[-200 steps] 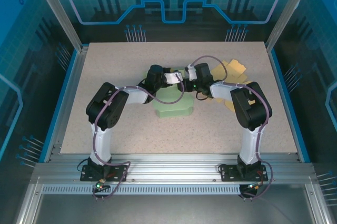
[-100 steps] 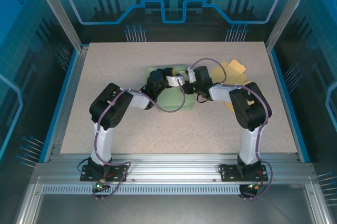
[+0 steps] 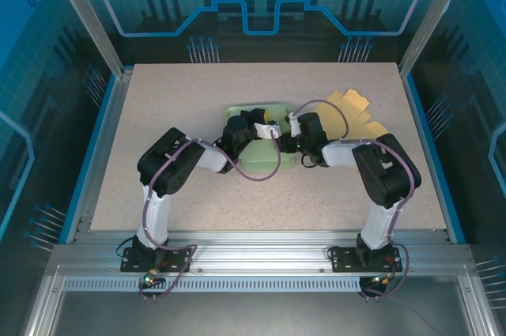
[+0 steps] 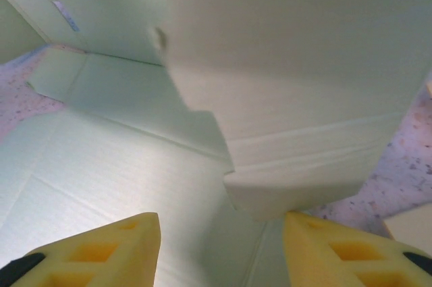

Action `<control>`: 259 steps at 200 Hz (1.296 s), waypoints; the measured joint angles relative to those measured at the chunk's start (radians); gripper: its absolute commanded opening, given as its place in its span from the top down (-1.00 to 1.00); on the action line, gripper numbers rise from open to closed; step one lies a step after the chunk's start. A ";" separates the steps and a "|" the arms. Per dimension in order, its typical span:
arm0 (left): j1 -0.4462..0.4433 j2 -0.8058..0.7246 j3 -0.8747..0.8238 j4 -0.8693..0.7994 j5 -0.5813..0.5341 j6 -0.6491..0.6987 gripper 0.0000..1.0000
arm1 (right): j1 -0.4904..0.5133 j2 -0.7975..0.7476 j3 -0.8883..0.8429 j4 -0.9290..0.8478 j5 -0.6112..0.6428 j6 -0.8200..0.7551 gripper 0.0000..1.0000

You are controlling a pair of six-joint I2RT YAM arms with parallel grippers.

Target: Fold the paper box

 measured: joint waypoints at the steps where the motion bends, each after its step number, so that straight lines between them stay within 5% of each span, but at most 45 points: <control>1: 0.000 0.000 0.000 0.000 0.000 0.000 1.00 | 0.000 -0.002 -0.002 0.001 0.000 -0.001 -0.12; 60: 0.000 0.002 0.000 0.000 0.001 0.045 1.00 | -0.004 -0.167 -0.139 -0.005 0.001 -0.011 -0.23; 127: 0.001 0.009 0.000 0.000 0.008 0.101 1.00 | -0.132 -0.364 -0.223 -0.027 -0.055 0.030 0.09; 180: 0.001 0.028 0.000 0.027 0.019 0.132 1.00 | -0.201 -0.253 -0.064 -0.103 -0.106 0.047 0.15; 209: 0.002 0.028 0.000 0.031 0.027 0.151 1.00 | -0.220 -0.161 -0.009 -0.102 -0.180 0.047 -0.10; 259: 0.003 0.029 0.000 0.031 0.035 0.177 1.00 | -0.219 -0.048 0.077 -0.126 -0.253 -0.006 -0.16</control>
